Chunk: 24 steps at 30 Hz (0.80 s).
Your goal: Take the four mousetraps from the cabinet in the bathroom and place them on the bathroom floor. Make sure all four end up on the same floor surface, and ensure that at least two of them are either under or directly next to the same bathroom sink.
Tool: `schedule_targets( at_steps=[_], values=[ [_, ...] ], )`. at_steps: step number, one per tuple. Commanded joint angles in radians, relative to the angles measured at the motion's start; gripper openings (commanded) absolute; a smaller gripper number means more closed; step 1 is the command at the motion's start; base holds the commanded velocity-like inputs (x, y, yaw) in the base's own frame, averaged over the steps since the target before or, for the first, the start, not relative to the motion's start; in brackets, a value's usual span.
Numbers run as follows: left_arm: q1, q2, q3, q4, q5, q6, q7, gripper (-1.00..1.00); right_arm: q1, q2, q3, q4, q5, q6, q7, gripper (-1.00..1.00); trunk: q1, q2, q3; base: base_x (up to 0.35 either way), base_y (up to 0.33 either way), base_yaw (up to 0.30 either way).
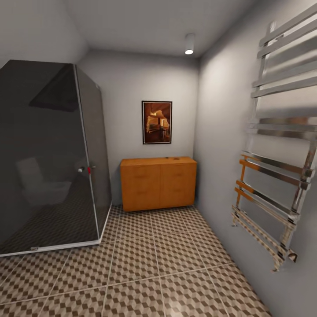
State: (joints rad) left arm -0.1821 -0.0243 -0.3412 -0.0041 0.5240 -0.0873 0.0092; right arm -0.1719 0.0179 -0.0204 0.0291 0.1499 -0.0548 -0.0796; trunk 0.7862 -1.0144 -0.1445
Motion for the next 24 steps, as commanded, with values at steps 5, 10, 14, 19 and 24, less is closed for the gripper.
schedule_targets(
  at_steps=[5, 10, 14, 19, 24],
  values=[
    [-0.001, 0.000, -0.009, 0.001, 0.008, -0.003, 0.001, 1.00, -0.001, 0.000, -0.003, 0.003, 0.010, -0.005, -0.004, 1.00, 0.001, -0.001, -0.001, 0.321, 0.000, 0.000],
    [-0.002, 0.000, -0.009, 0.001, 0.008, -0.003, 0.001, 1.00, -0.001, 0.000, -0.003, 0.003, 0.010, -0.006, -0.004, 1.00, 0.001, -0.001, -0.001, 0.321, 0.000, 0.000],
    [-0.002, 0.001, -0.009, 0.001, 0.008, -0.003, 0.001, 1.00, -0.001, 0.000, -0.003, 0.003, 0.009, -0.006, -0.003, 1.00, 0.001, -0.001, -0.001, 0.321, 0.000, 0.000],
    [-0.002, 0.001, -0.009, 0.001, 0.008, -0.003, 0.002, 1.00, -0.001, 0.001, -0.004, 0.003, 0.008, -0.007, -0.002, 1.00, 0.001, -0.001, -0.001, 0.321, 0.000, 0.000],
    [-0.002, 0.001, -0.009, 0.001, 0.008, -0.004, 0.002, 1.00, -0.001, 0.002, -0.005, 0.003, 0.007, -0.007, -0.001, 1.00, 0.001, -0.001, -0.001, 0.321, 0.000, 0.000]
  ],
)
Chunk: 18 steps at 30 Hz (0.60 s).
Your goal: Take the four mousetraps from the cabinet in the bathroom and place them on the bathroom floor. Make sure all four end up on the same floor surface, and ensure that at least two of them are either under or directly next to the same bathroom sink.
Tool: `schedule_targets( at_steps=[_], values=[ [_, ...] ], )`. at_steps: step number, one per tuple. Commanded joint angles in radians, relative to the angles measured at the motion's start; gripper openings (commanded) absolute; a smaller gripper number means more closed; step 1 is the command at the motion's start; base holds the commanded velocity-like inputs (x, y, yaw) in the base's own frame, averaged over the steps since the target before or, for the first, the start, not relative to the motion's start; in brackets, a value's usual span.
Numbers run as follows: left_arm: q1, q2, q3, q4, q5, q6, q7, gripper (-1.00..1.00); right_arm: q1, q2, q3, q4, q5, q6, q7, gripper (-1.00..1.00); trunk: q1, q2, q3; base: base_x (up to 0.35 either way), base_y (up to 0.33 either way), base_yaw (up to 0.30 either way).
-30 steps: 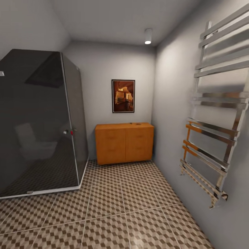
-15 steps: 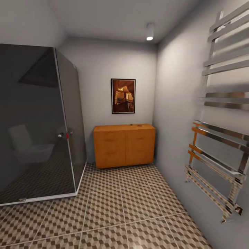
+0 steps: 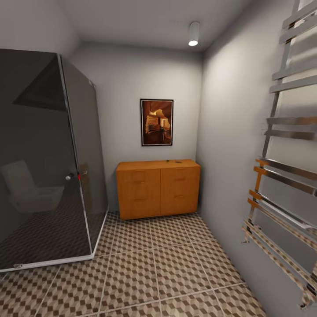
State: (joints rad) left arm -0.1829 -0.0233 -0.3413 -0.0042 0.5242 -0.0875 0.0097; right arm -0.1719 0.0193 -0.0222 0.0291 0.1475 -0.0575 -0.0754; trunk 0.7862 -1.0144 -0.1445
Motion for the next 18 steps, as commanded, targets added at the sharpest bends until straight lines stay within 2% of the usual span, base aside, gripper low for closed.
schedule_targets(
  at_steps=[1, 18],
  values=[
    [-0.001, 0.000, -0.008, 0.001, 0.008, -0.003, 0.001, 1.00, -0.001, 0.000, -0.003, 0.003, 0.010, -0.005, -0.005, 1.00, 0.001, -0.001, -0.001, 0.321, 0.000, 0.000],
    [-0.001, 0.000, -0.008, 0.001, 0.008, -0.003, 0.001, 1.00, -0.001, 0.001, -0.004, 0.003, 0.009, -0.002, -0.004, 1.00, 0.001, -0.001, -0.001, 0.321, 0.000, 0.000]
  ],
)
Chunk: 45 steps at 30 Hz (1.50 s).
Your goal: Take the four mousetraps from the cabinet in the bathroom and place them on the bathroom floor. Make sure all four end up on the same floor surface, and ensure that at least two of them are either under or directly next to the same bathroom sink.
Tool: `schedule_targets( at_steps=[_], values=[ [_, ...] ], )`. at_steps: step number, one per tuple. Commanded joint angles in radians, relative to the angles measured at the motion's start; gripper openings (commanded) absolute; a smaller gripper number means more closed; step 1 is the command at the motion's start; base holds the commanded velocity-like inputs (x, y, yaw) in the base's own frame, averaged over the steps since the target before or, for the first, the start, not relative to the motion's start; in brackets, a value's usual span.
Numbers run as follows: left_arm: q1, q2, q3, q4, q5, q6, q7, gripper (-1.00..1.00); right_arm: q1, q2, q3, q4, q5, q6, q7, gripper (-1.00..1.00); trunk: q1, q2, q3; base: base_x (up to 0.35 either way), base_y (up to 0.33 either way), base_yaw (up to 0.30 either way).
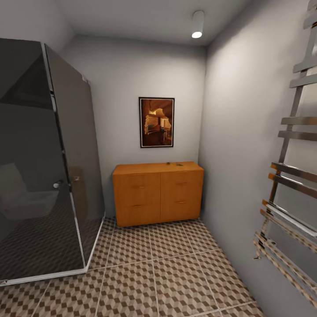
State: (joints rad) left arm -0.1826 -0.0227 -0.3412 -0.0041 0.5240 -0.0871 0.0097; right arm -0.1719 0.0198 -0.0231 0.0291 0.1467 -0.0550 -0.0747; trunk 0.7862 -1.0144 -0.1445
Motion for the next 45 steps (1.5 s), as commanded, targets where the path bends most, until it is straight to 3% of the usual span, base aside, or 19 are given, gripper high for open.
schedule_targets(
  at_steps=[1, 45],
  values=[
    [-0.001, 0.000, -0.009, 0.001, 0.008, -0.003, 0.001, 1.00, -0.001, 0.000, -0.003, 0.003, 0.010, -0.005, -0.005, 1.00, 0.001, -0.001, -0.001, 0.321, 0.000, 0.000],
    [-0.001, -0.002, -0.009, 0.001, 0.008, -0.005, 0.000, 1.00, -0.001, -0.006, -0.005, 0.003, 0.001, -0.014, -0.007, 1.00, 0.001, -0.001, -0.001, 0.321, 0.000, 0.000]
  ],
)
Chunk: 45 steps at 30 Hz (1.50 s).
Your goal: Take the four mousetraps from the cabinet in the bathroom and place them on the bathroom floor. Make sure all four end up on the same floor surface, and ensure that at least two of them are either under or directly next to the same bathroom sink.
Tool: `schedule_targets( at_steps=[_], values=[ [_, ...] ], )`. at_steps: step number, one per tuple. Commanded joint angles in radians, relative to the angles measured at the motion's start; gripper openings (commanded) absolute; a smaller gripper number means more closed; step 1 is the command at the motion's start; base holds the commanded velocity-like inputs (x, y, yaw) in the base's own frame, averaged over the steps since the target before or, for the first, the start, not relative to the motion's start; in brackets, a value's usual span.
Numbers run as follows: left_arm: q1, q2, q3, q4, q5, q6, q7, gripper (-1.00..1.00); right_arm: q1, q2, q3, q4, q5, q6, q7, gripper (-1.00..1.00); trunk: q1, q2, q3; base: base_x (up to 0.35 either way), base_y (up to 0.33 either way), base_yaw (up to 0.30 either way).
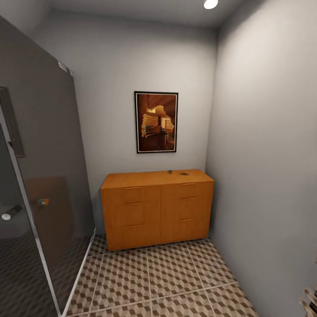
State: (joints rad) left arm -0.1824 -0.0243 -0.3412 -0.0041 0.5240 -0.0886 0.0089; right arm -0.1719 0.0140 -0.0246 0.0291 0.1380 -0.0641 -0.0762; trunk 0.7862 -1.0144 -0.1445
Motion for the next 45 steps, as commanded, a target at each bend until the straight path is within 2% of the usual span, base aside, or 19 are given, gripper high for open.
schedule_targets(
  at_steps=[1, 36, 45],
  values=[
    [-0.001, 0.000, -0.009, 0.001, 0.008, -0.003, 0.001, 1.00, -0.001, 0.000, -0.003, 0.003, 0.010, -0.005, -0.005, 1.00, 0.001, -0.001, -0.001, 0.321, 0.000, 0.000],
    [-0.001, 0.000, -0.009, 0.001, 0.008, -0.008, 0.001, 1.00, -0.001, 0.002, -0.002, 0.003, 0.021, -0.005, -0.004, 1.00, 0.001, -0.001, -0.001, 0.316, 0.000, 0.000],
    [-0.002, 0.000, -0.009, 0.001, 0.008, -0.009, 0.001, 1.00, -0.001, 0.003, -0.002, 0.003, 0.022, -0.005, -0.004, 1.00, 0.001, -0.001, -0.001, 0.166, 0.000, 0.000]
  ],
)
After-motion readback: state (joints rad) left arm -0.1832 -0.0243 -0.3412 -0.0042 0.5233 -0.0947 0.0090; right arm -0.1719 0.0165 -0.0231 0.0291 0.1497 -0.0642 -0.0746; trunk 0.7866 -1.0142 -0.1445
